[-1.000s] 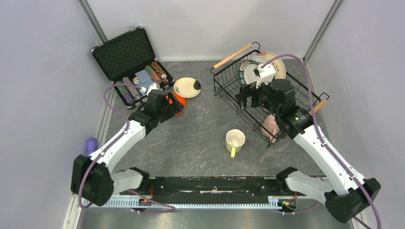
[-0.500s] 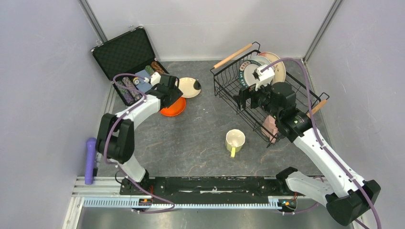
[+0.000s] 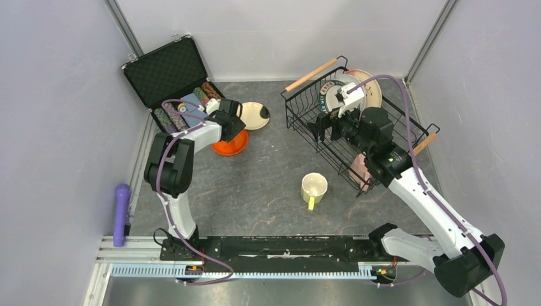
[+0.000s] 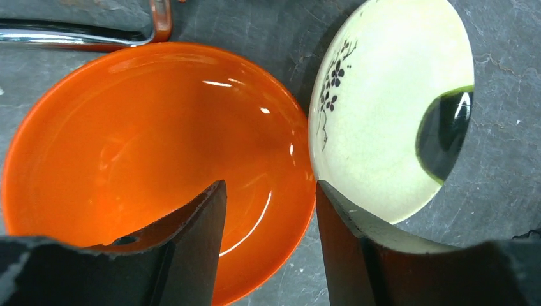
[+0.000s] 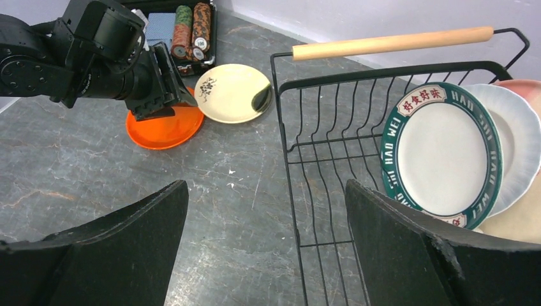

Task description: Load the mixed dishes into the dish rack

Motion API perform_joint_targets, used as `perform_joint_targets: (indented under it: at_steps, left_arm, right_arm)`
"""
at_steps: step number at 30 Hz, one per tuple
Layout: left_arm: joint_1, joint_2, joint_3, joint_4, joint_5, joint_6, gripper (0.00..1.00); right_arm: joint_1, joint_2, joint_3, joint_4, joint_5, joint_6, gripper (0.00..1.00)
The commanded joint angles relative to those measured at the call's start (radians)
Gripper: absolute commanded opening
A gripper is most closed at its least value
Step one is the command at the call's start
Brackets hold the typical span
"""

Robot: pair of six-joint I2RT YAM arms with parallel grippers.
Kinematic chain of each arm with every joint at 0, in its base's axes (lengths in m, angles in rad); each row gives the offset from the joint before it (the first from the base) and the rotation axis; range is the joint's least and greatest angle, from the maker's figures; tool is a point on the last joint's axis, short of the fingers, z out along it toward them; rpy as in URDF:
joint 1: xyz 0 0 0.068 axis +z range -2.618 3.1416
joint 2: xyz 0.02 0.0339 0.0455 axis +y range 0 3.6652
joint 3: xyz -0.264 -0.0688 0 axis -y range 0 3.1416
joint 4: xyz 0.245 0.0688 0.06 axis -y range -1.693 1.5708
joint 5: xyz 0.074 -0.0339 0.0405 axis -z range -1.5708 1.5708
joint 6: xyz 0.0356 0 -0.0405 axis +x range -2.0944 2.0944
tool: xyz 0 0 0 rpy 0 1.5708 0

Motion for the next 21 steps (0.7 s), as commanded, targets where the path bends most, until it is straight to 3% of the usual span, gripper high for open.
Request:
perform_joint_targets:
  at_steps: [1,10,17,21]
  left_arm:
    - [0.005,0.034,0.038,0.095,0.018,-0.035,0.59]
    - [0.007,0.050,0.050,0.102,0.012,-0.037,0.56]
    - [0.007,-0.071,-0.013,0.112,-0.012,0.014,0.58]
    - [0.002,-0.177,-0.103,0.087,-0.015,0.009,0.58]
  right_arm:
    - [0.000,0.027,0.024,0.038,-0.024,-0.017,0.98]
    - [0.000,0.037,0.016,0.044,-0.030,-0.028,0.98]
    - [0.000,0.072,0.029,0.043,-0.099,-0.024,0.98]
    - [0.002,0.122,0.036,0.062,-0.154,0.065,0.96]
